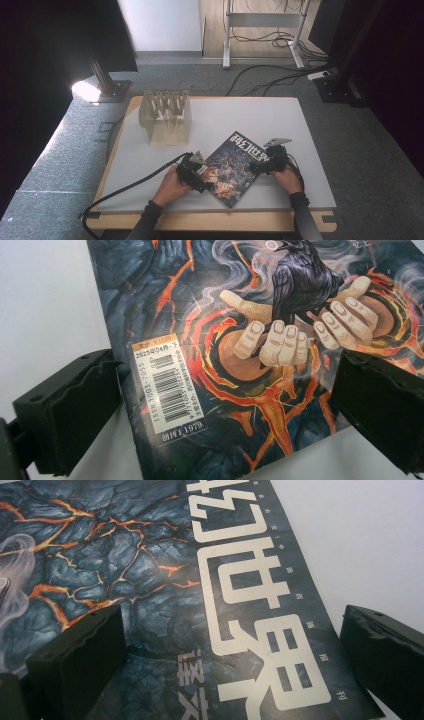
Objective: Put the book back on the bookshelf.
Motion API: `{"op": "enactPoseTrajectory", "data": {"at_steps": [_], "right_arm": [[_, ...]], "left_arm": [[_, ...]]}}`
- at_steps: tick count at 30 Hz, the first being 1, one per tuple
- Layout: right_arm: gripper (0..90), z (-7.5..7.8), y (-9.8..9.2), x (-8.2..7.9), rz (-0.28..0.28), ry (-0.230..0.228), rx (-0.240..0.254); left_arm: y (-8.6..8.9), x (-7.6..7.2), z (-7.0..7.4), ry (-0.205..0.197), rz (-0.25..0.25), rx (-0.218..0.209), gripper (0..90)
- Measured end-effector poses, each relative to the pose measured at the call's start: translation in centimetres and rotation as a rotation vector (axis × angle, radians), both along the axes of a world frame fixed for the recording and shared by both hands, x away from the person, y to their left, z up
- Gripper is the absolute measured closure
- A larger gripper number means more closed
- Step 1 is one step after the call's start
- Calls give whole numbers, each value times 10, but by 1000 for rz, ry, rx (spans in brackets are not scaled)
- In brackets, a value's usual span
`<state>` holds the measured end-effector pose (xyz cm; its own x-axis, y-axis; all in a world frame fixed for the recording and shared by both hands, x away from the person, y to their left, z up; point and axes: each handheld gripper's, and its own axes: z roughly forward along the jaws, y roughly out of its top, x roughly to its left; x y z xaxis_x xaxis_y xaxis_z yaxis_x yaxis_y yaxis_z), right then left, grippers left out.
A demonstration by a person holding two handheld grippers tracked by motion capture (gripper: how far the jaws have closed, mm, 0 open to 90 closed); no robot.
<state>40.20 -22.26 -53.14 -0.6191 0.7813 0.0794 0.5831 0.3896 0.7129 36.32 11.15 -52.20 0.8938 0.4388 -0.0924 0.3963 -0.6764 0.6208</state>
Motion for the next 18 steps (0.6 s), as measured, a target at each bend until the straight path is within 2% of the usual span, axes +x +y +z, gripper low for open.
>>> {"op": "enactPoseTrajectory", "data": {"at_steps": [2,6,8,9,13,14,15,16,18], "right_arm": [[0,-1,2,-9,6,-8,2],[0,2,1,-15,2,-20,-18],[0,9,-7,-25,-27,-49,-41],[0,9,-7,-25,-27,-49,-41],[1,13,-21,-38,-64,-47,-49],[1,11,-25,-43,-76,-35,-60],[1,11,-25,-43,-76,-35,-60],[1,10,-27,-44,-77,-33,-66],[1,7,-31,-49,-87,-27,-72]], "left_arm": [[1,-5,0,0,-4,0,0],[1,-12,1,2,-12,7,0],[0,-15,1,2,-19,9,0],[0,-17,1,4,-18,12,0],[-2,-25,3,28,-84,27,0],[-1,-26,7,47,-113,25,0],[-1,-26,7,47,-113,25,0],[2,-25,10,33,-118,19,0],[7,-22,15,-12,-96,27,0]]}}
